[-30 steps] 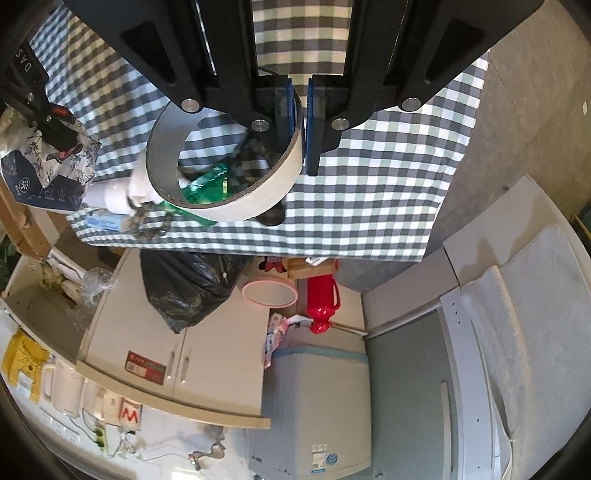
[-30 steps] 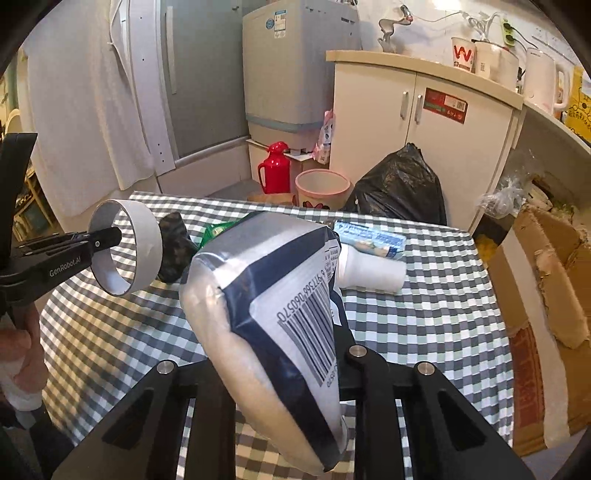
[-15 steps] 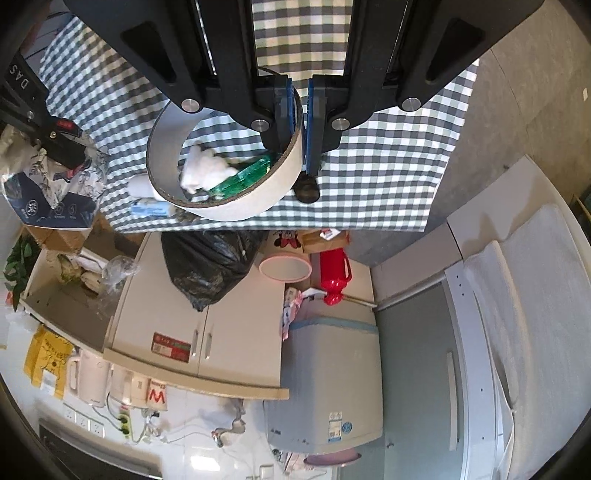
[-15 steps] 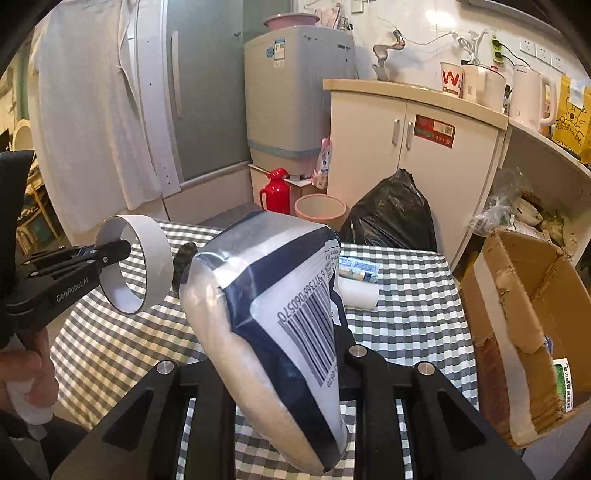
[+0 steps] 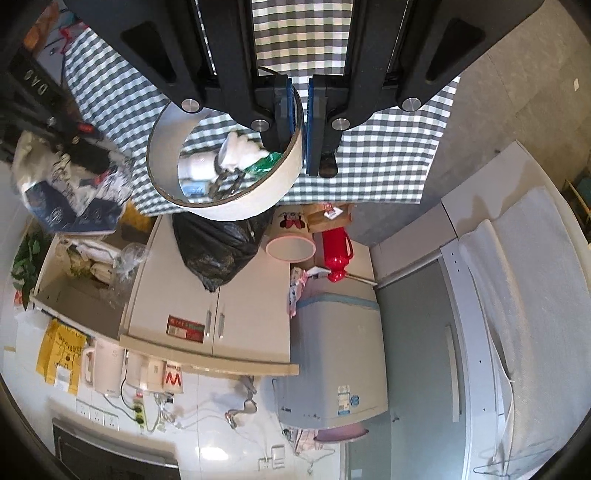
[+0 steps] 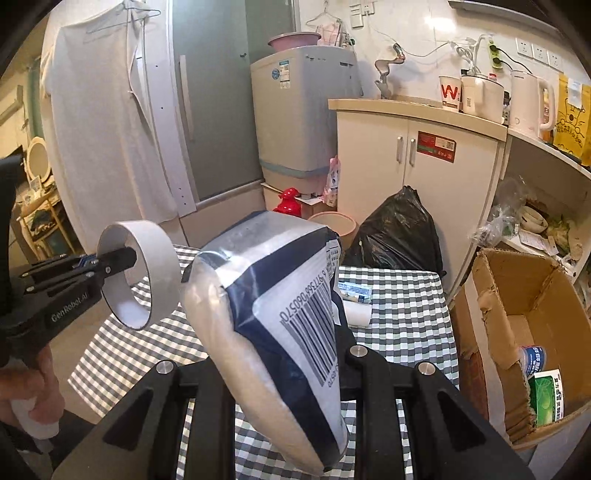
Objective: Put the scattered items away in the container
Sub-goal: 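Carry the package and tape roll with both tools toward the cardboard box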
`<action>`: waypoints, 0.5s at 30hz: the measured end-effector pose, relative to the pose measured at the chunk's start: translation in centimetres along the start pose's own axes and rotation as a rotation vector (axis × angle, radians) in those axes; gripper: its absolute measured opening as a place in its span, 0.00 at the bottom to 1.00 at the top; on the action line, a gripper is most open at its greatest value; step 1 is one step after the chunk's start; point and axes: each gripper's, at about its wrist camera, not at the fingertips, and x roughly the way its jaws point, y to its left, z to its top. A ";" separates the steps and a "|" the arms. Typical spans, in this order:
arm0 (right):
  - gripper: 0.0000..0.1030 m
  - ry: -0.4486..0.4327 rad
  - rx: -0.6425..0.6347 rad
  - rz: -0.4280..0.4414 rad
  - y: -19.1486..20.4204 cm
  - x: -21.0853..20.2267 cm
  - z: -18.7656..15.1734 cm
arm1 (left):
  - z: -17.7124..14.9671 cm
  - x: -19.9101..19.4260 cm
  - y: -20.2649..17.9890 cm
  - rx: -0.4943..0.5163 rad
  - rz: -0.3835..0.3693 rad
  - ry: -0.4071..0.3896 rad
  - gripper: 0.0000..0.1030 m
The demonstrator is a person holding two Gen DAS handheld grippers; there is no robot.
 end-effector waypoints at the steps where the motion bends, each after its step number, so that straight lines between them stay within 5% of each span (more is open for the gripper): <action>1: 0.21 -0.004 0.000 0.005 -0.1 -0.2 0.1 | 0.2 -0.3 -0.1 -0.001 0.002 -0.005 0.04; 15: 0.22 0.001 -0.046 0.054 -2.2 -1.6 0.6 | 0.8 -3.1 -1.9 -0.043 0.056 -0.041 0.05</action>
